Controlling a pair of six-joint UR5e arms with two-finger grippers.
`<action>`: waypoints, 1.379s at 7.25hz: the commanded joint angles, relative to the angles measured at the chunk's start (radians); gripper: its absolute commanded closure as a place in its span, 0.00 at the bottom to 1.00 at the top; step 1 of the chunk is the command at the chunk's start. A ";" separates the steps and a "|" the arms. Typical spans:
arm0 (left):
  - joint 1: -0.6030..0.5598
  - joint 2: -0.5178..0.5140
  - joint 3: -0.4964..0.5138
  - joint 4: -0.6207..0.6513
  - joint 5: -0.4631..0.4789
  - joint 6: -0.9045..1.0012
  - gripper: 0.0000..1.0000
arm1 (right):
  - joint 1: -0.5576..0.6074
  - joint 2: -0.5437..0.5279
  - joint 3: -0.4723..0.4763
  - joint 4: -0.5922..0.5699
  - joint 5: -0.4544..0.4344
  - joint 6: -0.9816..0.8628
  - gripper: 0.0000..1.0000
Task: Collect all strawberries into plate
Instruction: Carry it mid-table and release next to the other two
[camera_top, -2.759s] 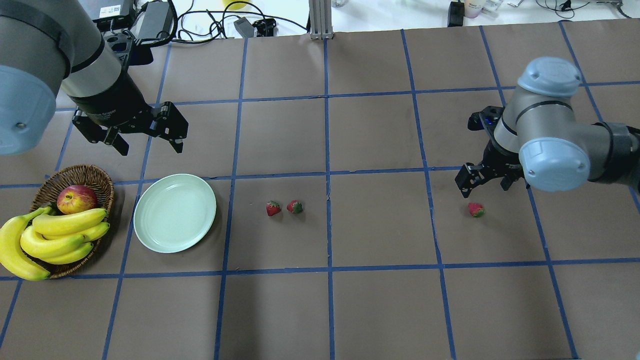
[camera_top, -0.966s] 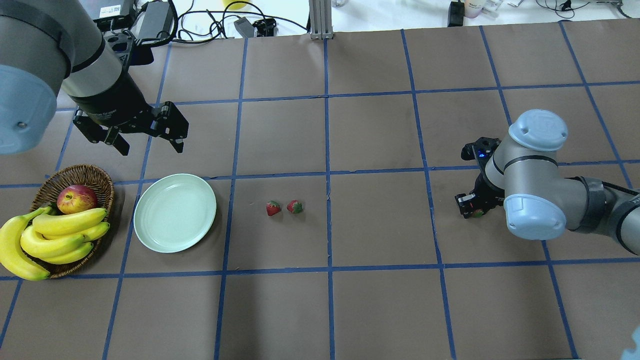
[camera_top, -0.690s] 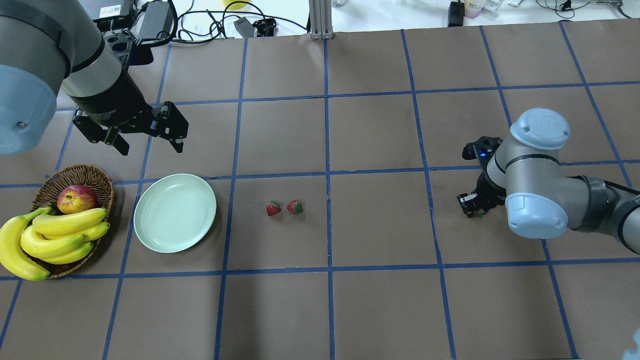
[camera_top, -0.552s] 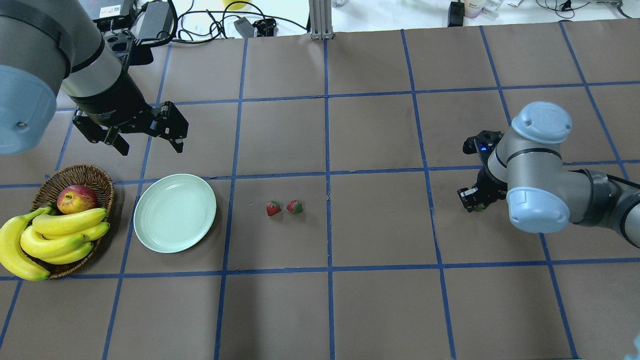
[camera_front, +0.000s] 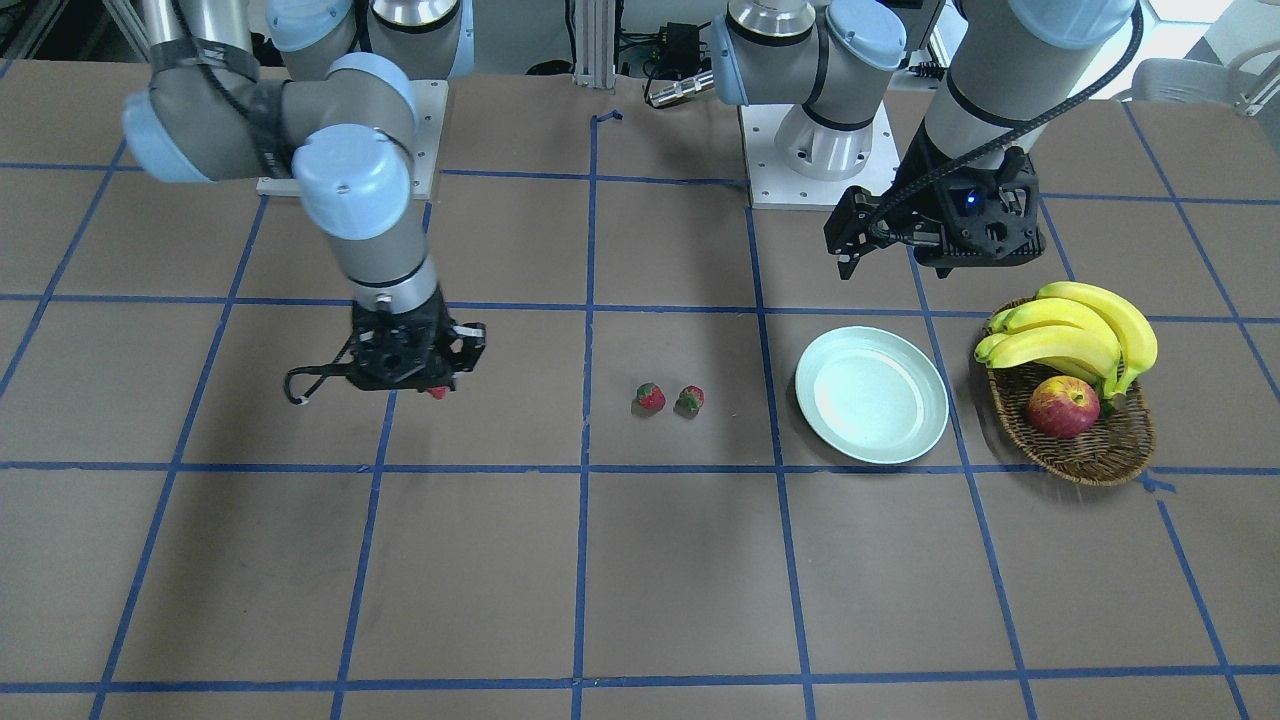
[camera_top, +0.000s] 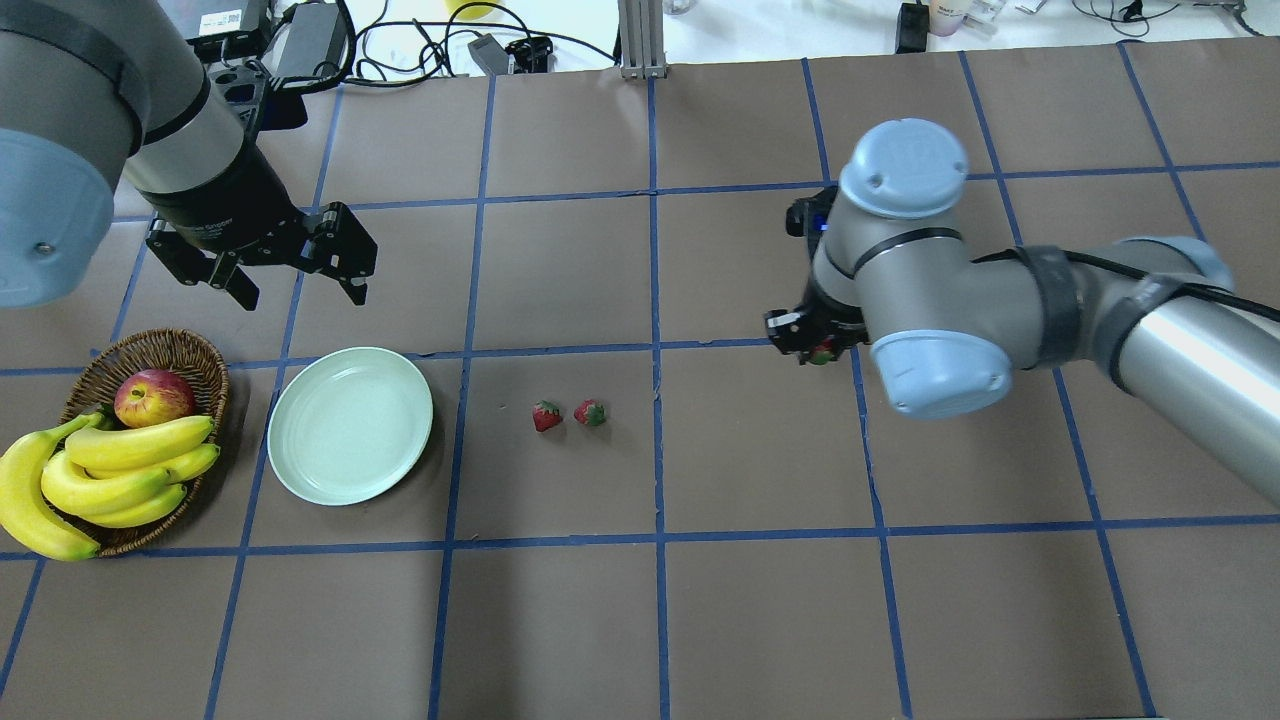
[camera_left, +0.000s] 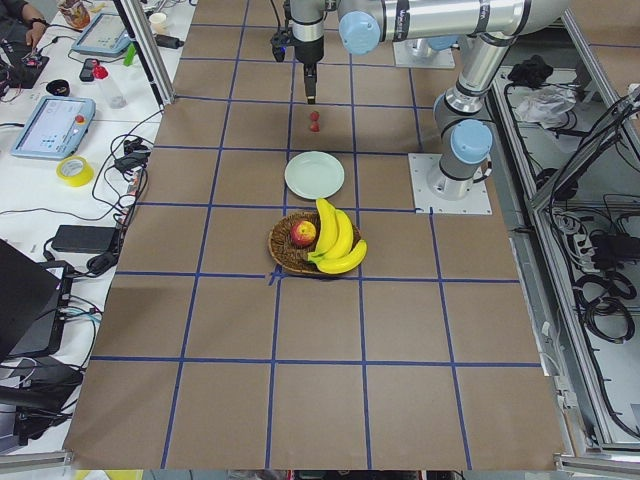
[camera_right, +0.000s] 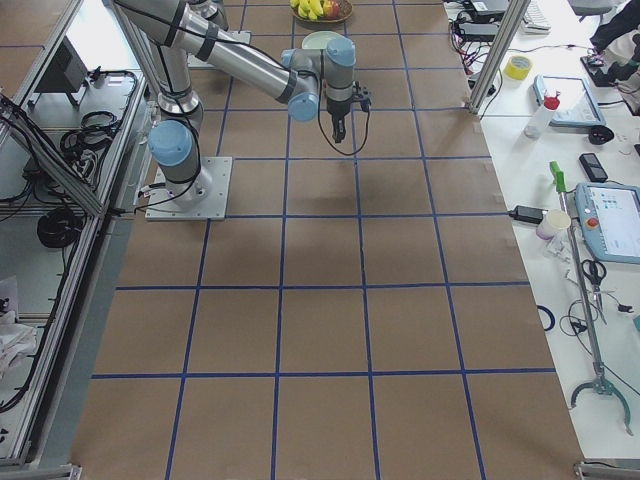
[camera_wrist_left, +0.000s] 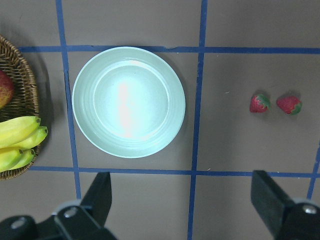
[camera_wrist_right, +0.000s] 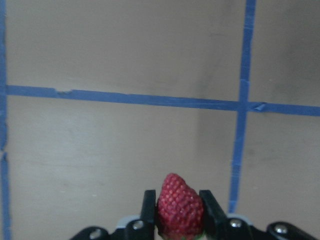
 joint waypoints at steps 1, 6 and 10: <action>0.001 0.000 0.000 0.001 0.001 0.000 0.00 | 0.287 0.127 -0.046 -0.088 -0.014 0.318 0.95; -0.001 0.000 0.000 0.001 0.001 0.003 0.00 | 0.363 0.221 -0.030 -0.206 0.037 0.465 0.65; -0.001 -0.002 -0.002 -0.009 -0.004 0.003 0.00 | 0.333 0.147 -0.062 -0.196 0.038 0.523 0.00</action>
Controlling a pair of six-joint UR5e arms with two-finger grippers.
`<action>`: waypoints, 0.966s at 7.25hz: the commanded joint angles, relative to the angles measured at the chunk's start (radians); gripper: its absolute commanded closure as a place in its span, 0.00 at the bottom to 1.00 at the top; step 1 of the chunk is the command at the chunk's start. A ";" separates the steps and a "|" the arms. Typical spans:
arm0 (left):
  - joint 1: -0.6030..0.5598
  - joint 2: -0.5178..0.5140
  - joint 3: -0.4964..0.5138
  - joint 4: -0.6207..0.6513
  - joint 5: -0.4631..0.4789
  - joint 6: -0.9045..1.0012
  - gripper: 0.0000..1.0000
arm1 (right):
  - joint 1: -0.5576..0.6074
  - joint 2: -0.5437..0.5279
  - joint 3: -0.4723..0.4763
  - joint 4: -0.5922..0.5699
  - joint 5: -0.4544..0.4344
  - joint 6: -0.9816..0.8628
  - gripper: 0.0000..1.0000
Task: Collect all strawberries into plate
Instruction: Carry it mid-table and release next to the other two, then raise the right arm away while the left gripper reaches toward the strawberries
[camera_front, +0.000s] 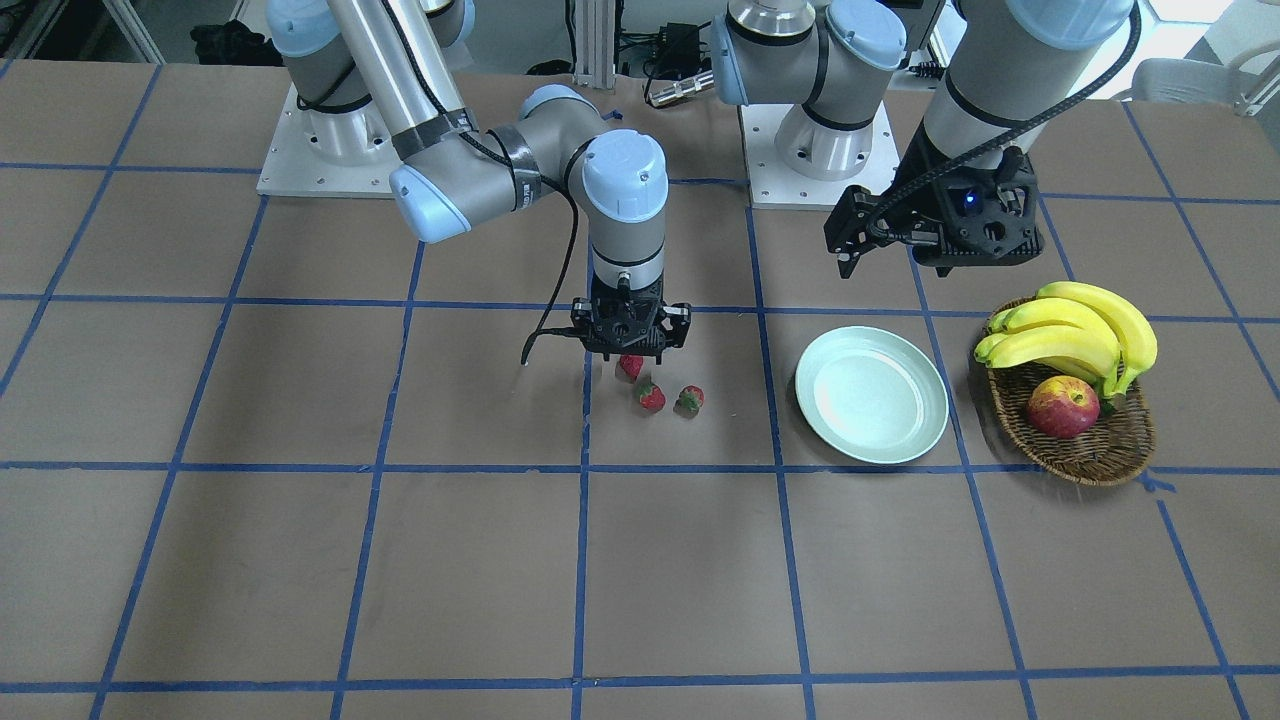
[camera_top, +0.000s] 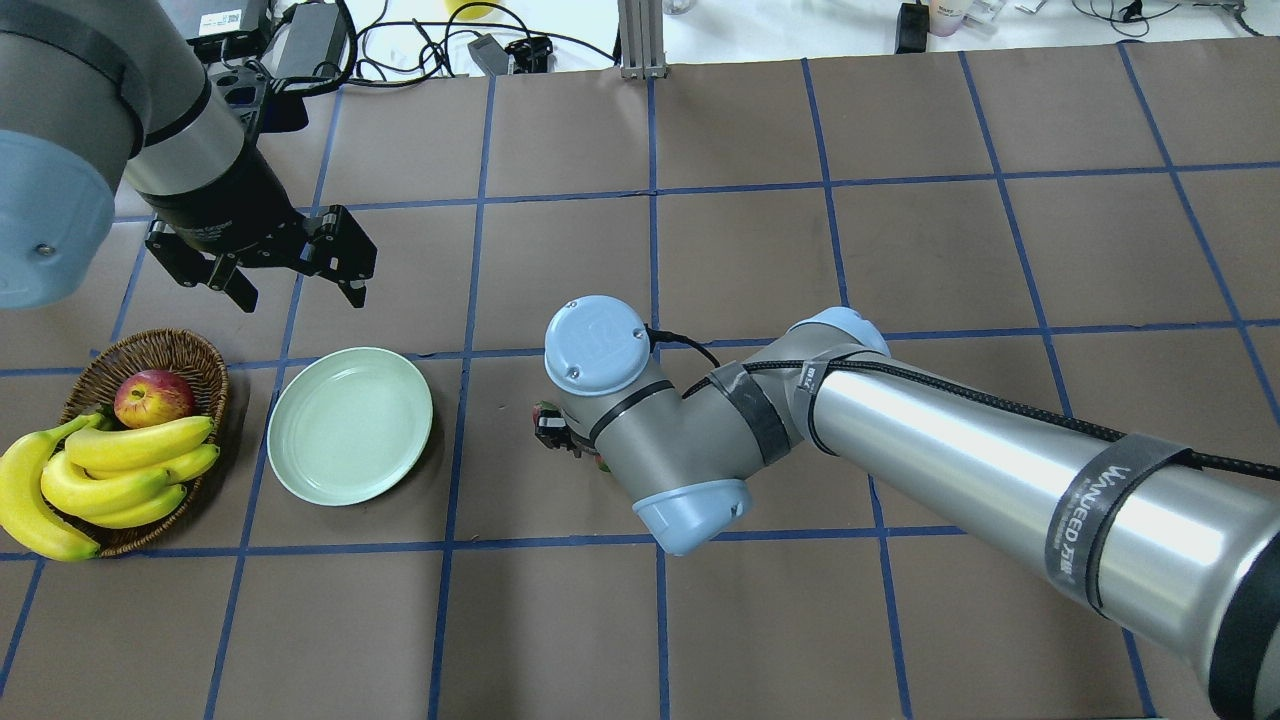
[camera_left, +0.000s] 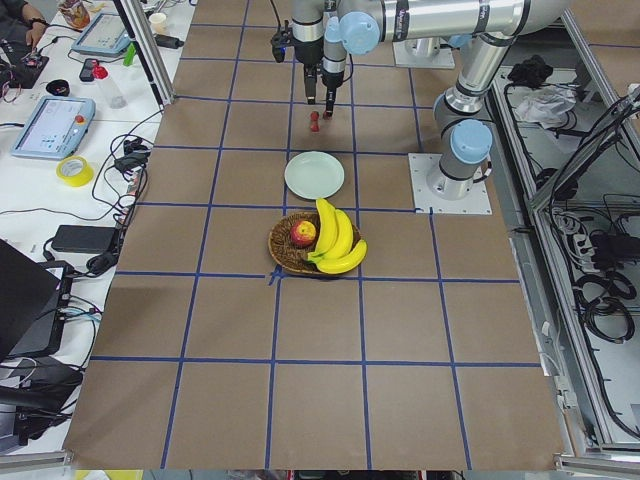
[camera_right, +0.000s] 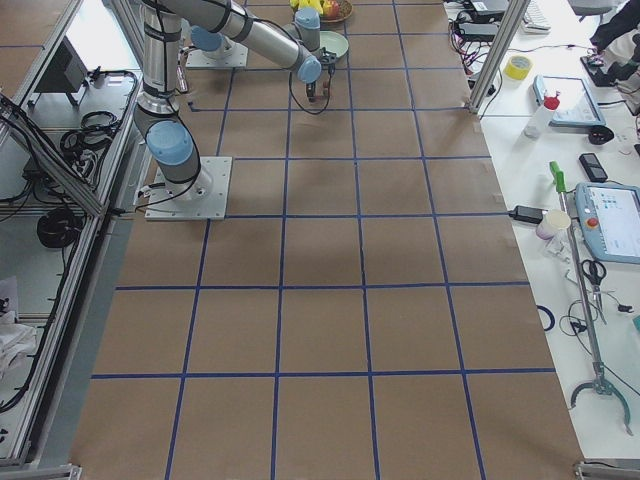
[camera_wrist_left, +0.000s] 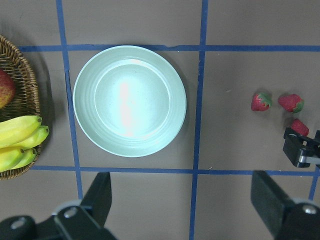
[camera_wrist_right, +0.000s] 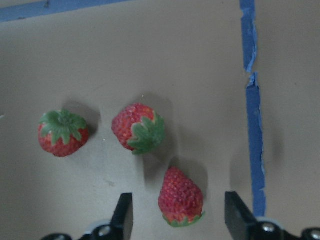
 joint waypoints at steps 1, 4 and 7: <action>0.000 -0.006 0.000 -0.007 -0.012 -0.015 0.00 | -0.069 -0.081 -0.022 0.048 0.001 -0.039 0.00; 0.000 -0.021 -0.049 0.139 -0.022 -0.021 0.00 | -0.305 -0.264 -0.040 0.359 -0.002 -0.411 0.00; -0.006 -0.052 -0.097 0.157 -0.079 -0.015 0.00 | -0.541 -0.307 -0.301 0.704 0.004 -0.719 0.00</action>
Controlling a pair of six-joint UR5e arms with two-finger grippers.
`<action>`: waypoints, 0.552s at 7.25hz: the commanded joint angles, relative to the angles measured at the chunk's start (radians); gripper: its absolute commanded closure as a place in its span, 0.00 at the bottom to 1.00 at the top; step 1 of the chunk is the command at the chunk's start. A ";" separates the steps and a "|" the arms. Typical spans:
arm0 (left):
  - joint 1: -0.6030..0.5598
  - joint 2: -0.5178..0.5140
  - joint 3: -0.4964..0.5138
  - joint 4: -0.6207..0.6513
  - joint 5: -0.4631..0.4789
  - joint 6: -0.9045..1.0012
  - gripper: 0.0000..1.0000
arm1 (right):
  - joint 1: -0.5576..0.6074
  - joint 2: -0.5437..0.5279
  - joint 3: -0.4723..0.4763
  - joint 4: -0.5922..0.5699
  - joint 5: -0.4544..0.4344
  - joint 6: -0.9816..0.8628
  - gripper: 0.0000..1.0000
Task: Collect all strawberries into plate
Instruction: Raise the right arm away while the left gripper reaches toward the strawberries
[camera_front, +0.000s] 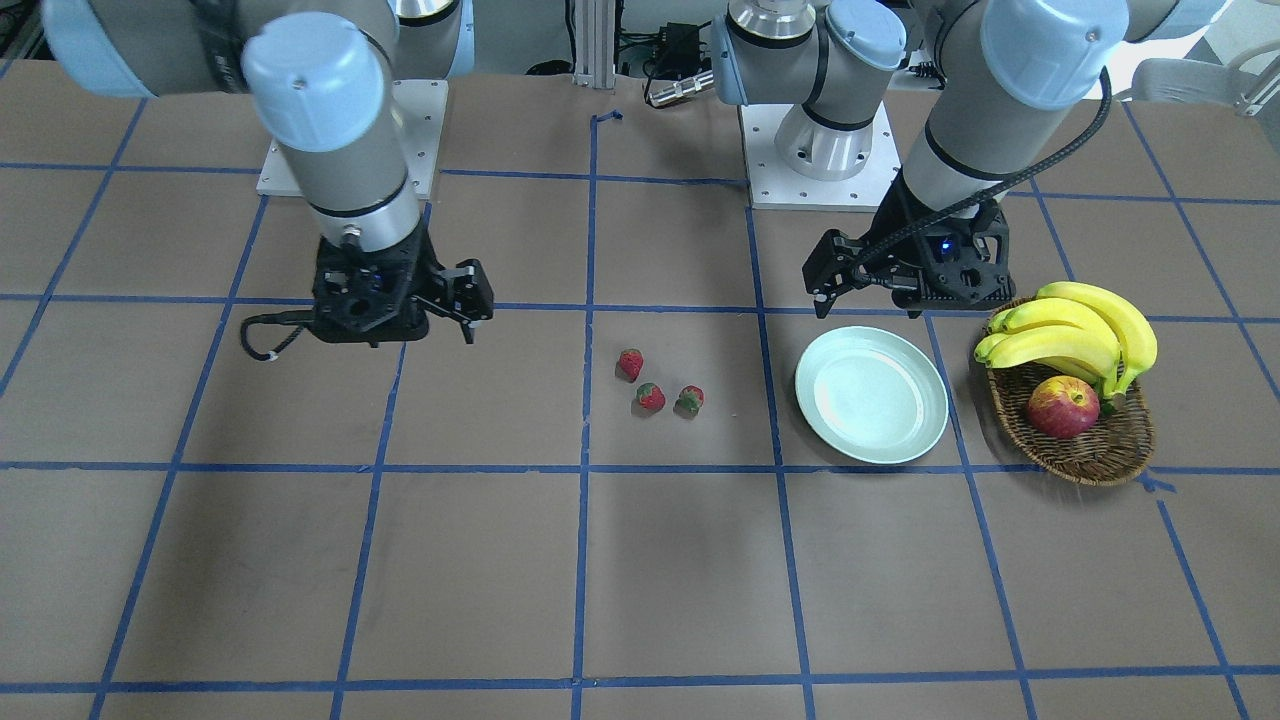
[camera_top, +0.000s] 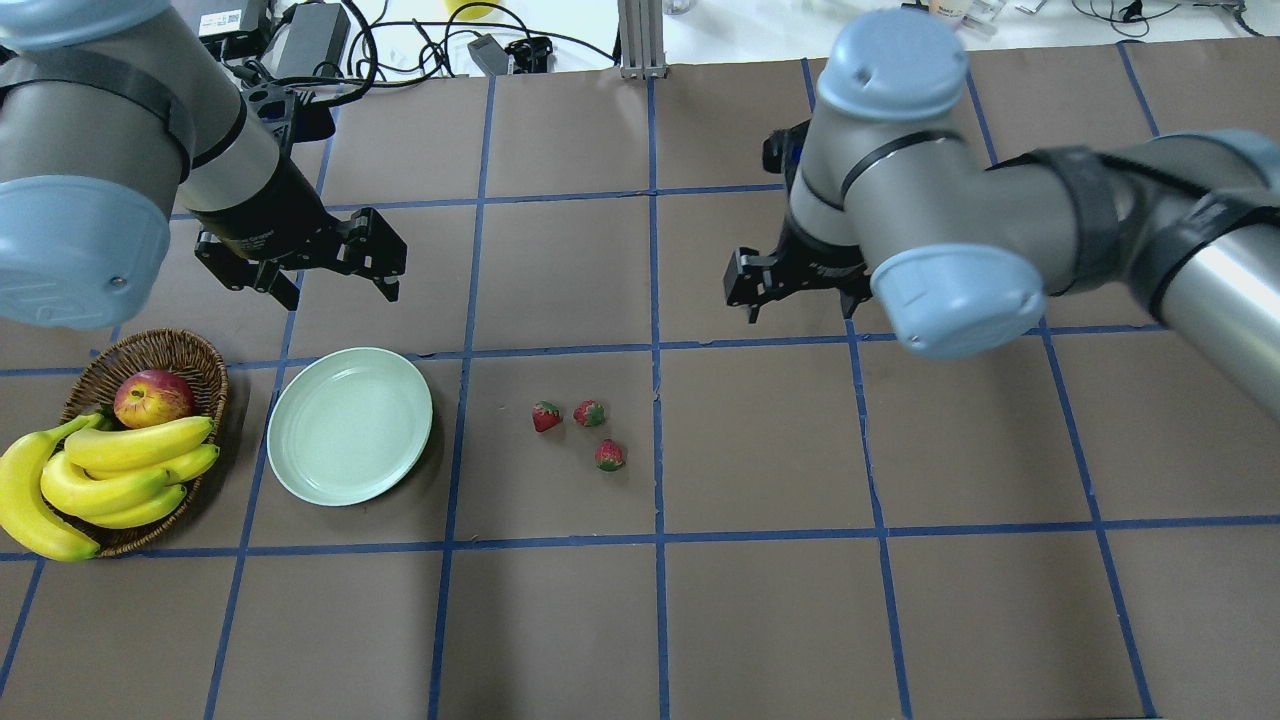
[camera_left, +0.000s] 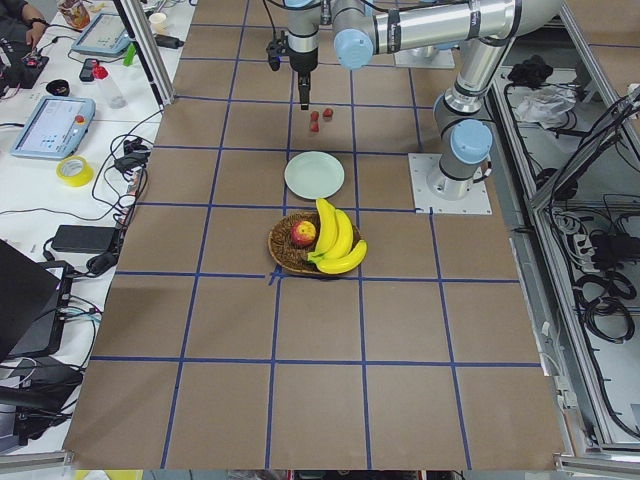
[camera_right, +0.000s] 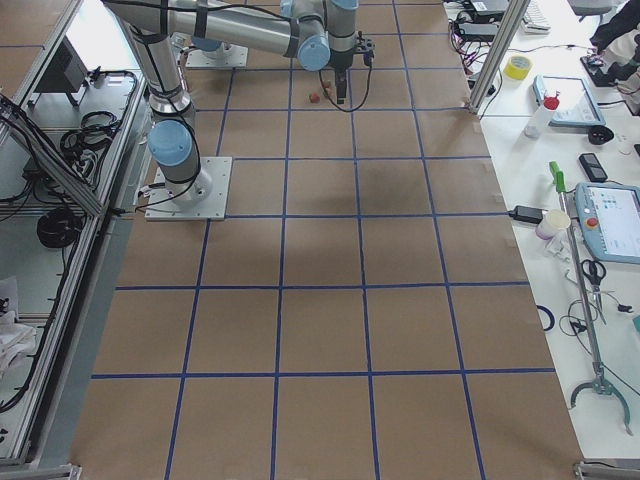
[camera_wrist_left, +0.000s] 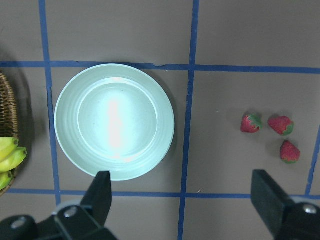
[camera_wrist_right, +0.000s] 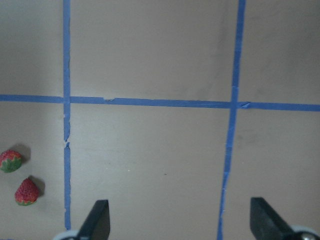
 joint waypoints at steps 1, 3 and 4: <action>-0.008 -0.017 -0.057 0.082 -0.046 0.001 0.00 | -0.133 -0.009 -0.252 0.293 0.007 -0.160 0.00; -0.014 -0.047 -0.103 0.115 -0.124 -0.064 0.00 | -0.131 -0.027 -0.384 0.364 0.062 -0.179 0.00; -0.044 -0.060 -0.126 0.133 -0.120 -0.063 0.00 | -0.131 -0.045 -0.377 0.336 0.150 -0.179 0.00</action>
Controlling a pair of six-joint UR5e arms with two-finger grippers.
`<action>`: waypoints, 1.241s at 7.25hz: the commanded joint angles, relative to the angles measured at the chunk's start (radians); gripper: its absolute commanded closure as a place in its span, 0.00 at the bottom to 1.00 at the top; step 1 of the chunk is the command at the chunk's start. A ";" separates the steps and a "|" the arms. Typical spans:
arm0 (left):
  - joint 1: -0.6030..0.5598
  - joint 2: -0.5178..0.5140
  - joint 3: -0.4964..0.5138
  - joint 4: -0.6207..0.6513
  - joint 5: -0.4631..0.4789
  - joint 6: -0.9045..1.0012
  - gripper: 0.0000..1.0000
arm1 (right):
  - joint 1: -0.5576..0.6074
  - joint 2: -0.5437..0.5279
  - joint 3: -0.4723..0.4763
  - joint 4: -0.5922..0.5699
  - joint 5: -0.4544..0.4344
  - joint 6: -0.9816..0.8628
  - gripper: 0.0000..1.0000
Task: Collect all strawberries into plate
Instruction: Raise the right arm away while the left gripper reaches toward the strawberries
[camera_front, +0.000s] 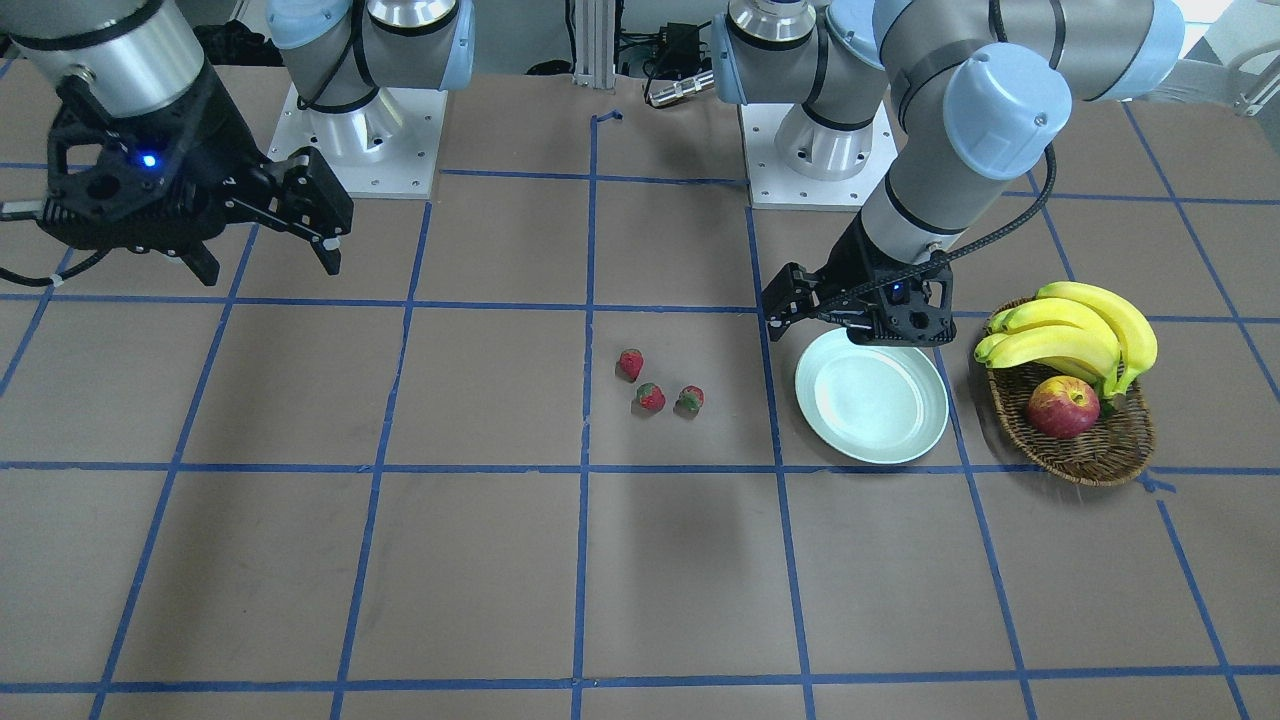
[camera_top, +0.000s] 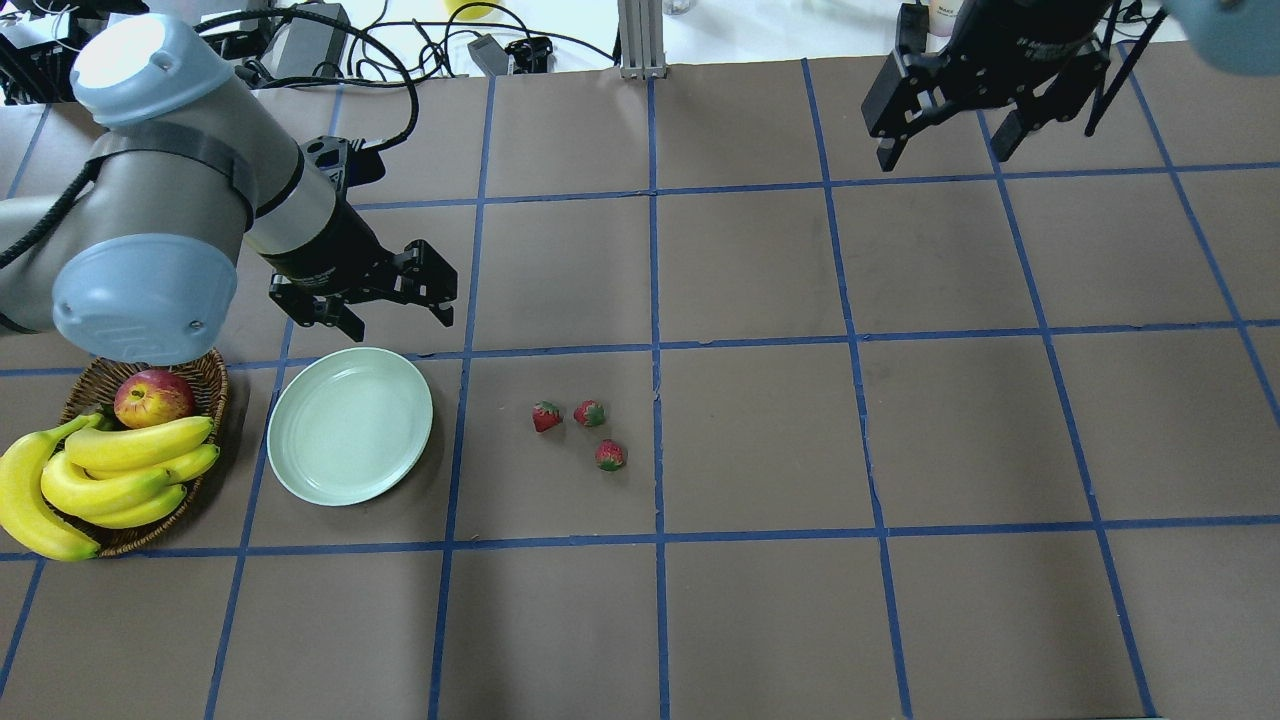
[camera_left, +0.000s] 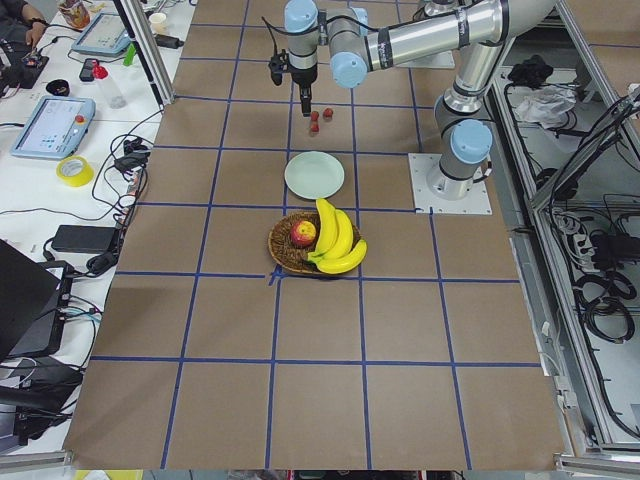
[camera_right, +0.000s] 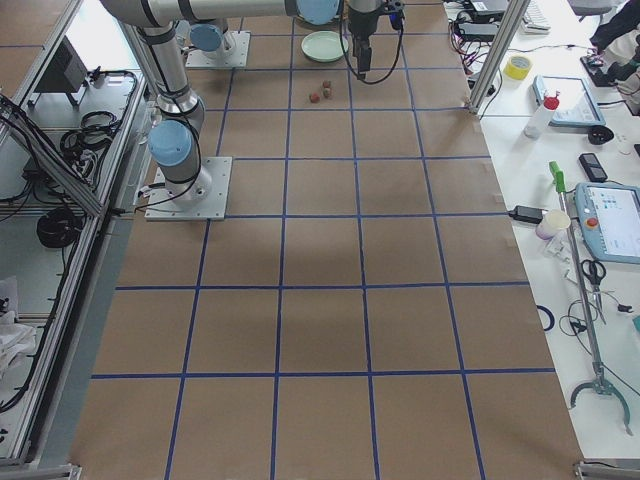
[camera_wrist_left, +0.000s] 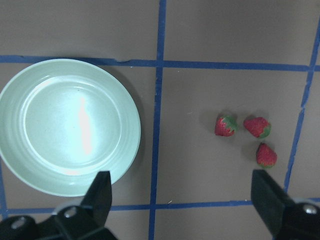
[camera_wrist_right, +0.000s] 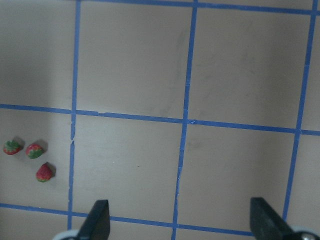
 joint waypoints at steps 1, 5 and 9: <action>-0.066 -0.033 -0.059 0.078 -0.006 -0.013 0.00 | -0.006 -0.014 0.013 -0.021 0.038 -0.011 0.00; -0.088 -0.132 -0.216 0.283 -0.021 0.175 0.03 | 0.000 -0.017 0.027 -0.096 -0.051 0.009 0.00; -0.089 -0.234 -0.216 0.383 -0.126 0.299 0.06 | 0.006 -0.040 0.033 -0.081 -0.053 0.008 0.00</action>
